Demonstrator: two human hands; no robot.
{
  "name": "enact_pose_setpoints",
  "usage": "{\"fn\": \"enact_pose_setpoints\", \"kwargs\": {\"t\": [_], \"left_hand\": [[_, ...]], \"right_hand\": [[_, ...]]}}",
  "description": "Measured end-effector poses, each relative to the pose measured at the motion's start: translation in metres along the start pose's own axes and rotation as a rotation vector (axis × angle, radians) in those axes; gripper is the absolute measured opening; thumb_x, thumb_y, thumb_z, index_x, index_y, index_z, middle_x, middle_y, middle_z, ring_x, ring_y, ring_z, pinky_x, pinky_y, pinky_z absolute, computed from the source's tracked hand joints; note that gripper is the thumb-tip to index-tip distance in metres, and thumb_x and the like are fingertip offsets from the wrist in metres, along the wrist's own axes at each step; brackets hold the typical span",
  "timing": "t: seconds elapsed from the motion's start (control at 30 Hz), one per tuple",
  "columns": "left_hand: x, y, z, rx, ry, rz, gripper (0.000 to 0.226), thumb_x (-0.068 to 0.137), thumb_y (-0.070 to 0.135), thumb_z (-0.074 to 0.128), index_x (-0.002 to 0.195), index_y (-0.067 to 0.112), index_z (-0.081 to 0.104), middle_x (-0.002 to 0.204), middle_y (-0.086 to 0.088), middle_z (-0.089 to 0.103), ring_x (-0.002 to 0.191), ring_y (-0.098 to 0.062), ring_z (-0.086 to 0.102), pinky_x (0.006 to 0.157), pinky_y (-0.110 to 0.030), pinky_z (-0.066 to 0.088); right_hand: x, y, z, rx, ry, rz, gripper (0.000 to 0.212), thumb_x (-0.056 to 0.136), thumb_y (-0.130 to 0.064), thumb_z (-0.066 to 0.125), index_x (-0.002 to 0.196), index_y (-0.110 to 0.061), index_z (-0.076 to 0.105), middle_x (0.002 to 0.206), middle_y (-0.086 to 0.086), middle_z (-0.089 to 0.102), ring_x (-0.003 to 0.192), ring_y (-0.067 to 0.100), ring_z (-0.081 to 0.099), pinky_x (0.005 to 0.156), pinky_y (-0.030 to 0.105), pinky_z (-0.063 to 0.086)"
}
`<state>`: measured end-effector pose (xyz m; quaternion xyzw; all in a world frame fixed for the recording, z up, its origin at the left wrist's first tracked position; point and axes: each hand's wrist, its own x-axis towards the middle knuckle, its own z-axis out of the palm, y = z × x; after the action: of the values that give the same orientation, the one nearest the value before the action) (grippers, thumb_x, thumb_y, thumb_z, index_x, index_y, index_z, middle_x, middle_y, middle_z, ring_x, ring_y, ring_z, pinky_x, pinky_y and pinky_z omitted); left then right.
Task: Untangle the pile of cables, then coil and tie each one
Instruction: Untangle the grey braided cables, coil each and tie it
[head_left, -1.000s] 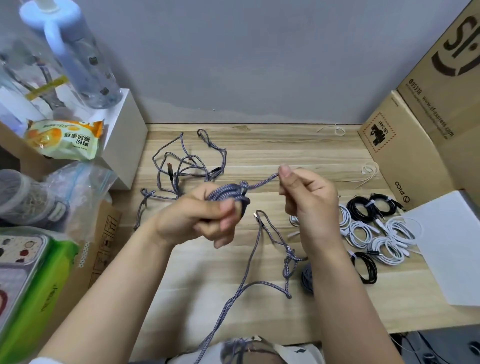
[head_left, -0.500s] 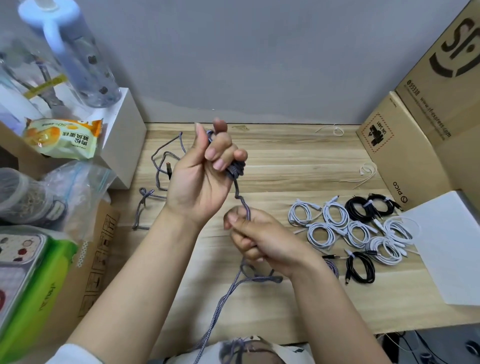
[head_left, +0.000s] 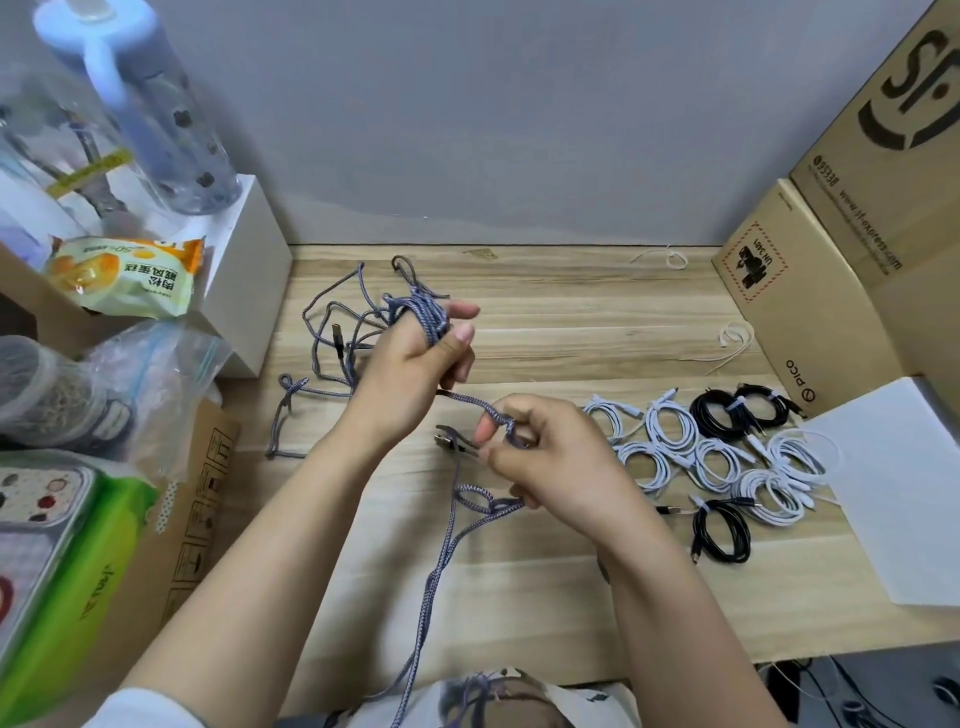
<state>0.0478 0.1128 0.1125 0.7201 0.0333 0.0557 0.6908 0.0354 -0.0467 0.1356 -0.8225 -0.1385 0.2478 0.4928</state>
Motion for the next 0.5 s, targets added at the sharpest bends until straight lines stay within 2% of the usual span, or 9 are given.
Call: {"fn": "enact_pose_setpoints", "kwargs": {"t": [0.1,0.2,0.27,0.33,0.4,0.5], "left_hand": [[-0.002,-0.001,-0.002,0.13,-0.141,-0.085,0.013,0.097,0.016,0.045,0.105,0.009,0.053,0.059,-0.003,0.052,0.049,-0.004,0.046,0.05,-0.013,0.036],[-0.008,-0.007,-0.009,0.067,-0.444,-0.215,0.041,0.088,0.053,0.052,0.098,0.014,0.059,0.05,0.003,0.053,0.046,-0.009,0.044,0.048,-0.016,0.034],[-0.017,-0.006,-0.011,0.035,-0.626,-0.265,0.048,0.071,0.068,0.062,0.09,0.024,0.066,0.046,0.005,0.049,0.045,-0.009,0.038,0.05,-0.019,0.033],[-0.018,0.0,-0.01,0.065,-0.685,-0.333,0.04,0.067,0.052,0.074,0.08,0.016,0.064,0.048,0.004,0.046,0.043,-0.008,0.035,0.051,-0.02,0.036],[-0.016,0.006,-0.01,0.148,-0.728,-0.396,0.03,0.077,0.034,0.074,0.072,0.009,0.059,0.043,0.002,0.043,0.039,-0.009,0.031,0.049,-0.021,0.039],[-0.015,0.014,-0.015,0.134,-0.821,-0.473,0.026,0.084,0.028,0.06,0.065,0.012,0.062,0.033,0.005,0.03,0.033,-0.009,0.023,0.047,-0.021,0.04]], "right_hand": [[-0.004,-0.012,0.0,0.316,0.039,0.082,0.02,0.084,0.003,0.06,0.086,-0.016,0.064,0.049,-0.008,0.052,0.033,0.0,0.039,0.037,0.015,0.033],[-0.004,-0.014,-0.012,0.539,0.154,0.085,0.029,0.077,0.014,0.056,0.088,-0.013,0.057,0.065,0.014,0.06,0.03,0.004,0.029,0.034,0.014,0.024],[-0.005,-0.014,-0.017,0.598,0.185,0.06,0.033,0.076,0.017,0.054,0.085,-0.014,0.051,0.065,0.016,0.066,0.032,0.007,0.024,0.037,0.014,0.02],[-0.007,-0.012,-0.018,0.569,0.156,0.019,0.033,0.077,0.017,0.056,0.083,-0.014,0.05,0.061,0.009,0.067,0.033,0.006,0.027,0.037,0.015,0.022],[-0.006,-0.009,-0.018,0.478,0.152,-0.052,0.034,0.075,0.014,0.065,0.081,-0.016,0.051,0.063,0.003,0.067,0.038,0.005,0.037,0.039,0.015,0.029],[0.001,-0.002,-0.024,0.265,0.24,-0.189,0.043,0.059,0.007,0.081,0.077,-0.023,0.055,0.068,-0.013,0.06,0.065,0.002,0.053,0.063,0.021,0.044]]}}
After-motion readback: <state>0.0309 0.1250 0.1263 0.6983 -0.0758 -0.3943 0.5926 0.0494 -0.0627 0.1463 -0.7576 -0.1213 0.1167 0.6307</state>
